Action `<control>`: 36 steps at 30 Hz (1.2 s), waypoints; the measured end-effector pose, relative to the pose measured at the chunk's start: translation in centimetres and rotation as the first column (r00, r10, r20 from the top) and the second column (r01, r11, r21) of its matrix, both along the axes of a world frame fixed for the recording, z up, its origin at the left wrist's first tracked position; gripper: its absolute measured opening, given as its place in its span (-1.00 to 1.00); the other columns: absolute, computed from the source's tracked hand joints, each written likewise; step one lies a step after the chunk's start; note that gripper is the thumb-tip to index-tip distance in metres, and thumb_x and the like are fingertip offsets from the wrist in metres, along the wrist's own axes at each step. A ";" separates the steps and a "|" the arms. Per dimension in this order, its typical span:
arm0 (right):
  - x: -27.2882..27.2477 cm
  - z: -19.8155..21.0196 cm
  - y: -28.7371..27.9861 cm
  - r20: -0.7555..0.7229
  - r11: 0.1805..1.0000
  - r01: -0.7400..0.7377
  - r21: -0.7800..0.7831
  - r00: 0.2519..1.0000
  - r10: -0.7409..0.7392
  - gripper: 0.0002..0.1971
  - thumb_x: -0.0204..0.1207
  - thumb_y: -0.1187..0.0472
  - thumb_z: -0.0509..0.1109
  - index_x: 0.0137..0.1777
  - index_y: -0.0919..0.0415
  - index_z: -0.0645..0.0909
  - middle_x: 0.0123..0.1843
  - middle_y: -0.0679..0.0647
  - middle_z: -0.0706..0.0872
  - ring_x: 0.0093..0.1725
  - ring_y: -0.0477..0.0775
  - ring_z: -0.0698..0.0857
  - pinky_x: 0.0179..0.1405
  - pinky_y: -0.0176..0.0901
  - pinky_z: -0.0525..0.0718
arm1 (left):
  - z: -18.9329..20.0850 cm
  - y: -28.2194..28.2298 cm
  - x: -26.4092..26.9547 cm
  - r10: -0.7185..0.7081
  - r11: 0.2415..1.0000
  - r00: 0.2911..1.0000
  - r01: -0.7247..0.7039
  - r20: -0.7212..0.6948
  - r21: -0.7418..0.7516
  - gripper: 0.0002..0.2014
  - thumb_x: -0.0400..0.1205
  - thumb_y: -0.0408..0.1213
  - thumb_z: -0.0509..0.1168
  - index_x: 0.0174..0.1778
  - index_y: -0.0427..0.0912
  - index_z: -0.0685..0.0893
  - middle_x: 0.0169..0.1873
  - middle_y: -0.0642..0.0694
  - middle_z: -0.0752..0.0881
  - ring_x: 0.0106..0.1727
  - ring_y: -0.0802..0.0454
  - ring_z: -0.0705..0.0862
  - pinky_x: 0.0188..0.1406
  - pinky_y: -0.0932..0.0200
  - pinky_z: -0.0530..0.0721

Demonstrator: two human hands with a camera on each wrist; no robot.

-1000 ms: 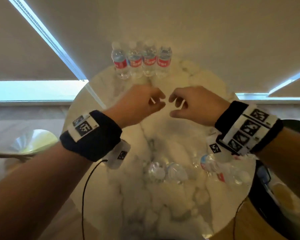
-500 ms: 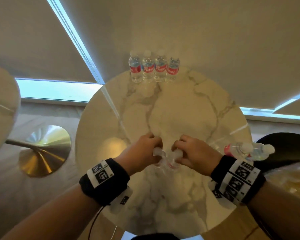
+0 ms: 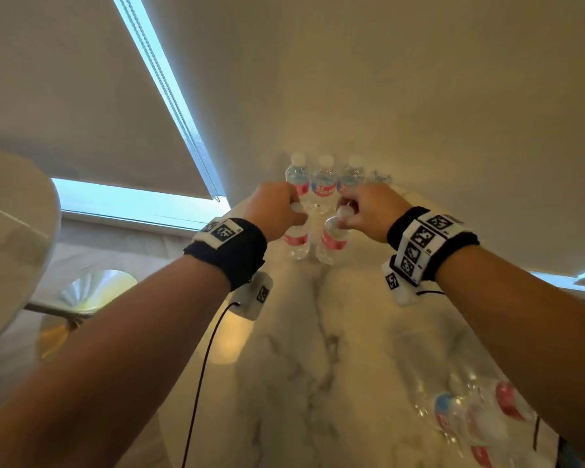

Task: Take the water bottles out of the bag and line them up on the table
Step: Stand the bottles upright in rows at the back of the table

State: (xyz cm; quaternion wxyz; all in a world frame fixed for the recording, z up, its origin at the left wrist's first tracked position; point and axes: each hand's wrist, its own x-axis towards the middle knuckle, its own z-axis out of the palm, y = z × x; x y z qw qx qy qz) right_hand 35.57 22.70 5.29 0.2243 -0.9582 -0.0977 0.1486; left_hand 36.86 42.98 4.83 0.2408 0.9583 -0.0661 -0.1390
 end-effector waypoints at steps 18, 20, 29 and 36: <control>7.9 -3.5 2.3 0.025 0.994 -0.007 -0.108 1.000 0.010 -0.54 0.41 0.09 0.55 0.31 0.02 0.59 0.21 0.13 0.59 0.19 0.18 0.62 0.21 -0.02 0.58 | -3.7 -0.9 7.2 0.091 0.994 0.993 -0.086 0.079 -0.069 -0.70 0.60 -0.12 0.48 0.10 -0.25 0.69 -0.06 -0.11 0.63 -0.10 -0.02 0.62 -0.27 0.31 0.44; 6.8 -2.9 2.2 0.003 0.997 0.031 -0.077 1.000 -0.031 -0.37 0.34 0.05 0.61 0.42 -0.02 0.50 0.23 0.11 0.57 0.14 0.12 0.62 0.17 -0.05 0.59 | -3.5 -0.5 6.6 0.051 0.999 0.996 -0.051 0.066 -0.010 -0.54 0.55 -0.03 0.52 0.26 -0.20 0.65 0.08 -0.16 0.64 0.02 -0.08 0.65 -0.11 0.22 0.56; -9.6 3.1 -2.1 -0.045 0.983 0.182 0.010 0.982 -0.182 -0.63 0.47 -0.06 0.49 0.20 0.07 0.65 -0.04 -0.02 0.74 -0.09 0.01 0.71 -0.10 -0.11 0.64 | -1.5 -1.2 -4.7 -0.132 0.987 0.963 0.151 0.237 -0.062 -0.52 0.61 0.05 0.42 0.38 -0.10 0.62 0.23 -0.14 0.62 0.23 -0.14 0.65 0.23 -0.05 0.66; -25.8 4.0 -7.2 -0.067 0.946 0.320 0.061 0.947 -0.316 -0.71 0.48 -0.07 0.46 0.12 0.04 0.66 -0.13 -0.07 0.72 -0.18 -0.06 0.66 -0.08 -0.07 0.67 | -2.7 -8.6 -21.3 -0.387 0.904 0.921 0.390 0.054 -0.176 -0.70 0.65 0.01 0.40 0.25 0.00 0.70 -0.05 0.11 0.62 -0.12 0.17 0.63 -0.10 0.29 0.59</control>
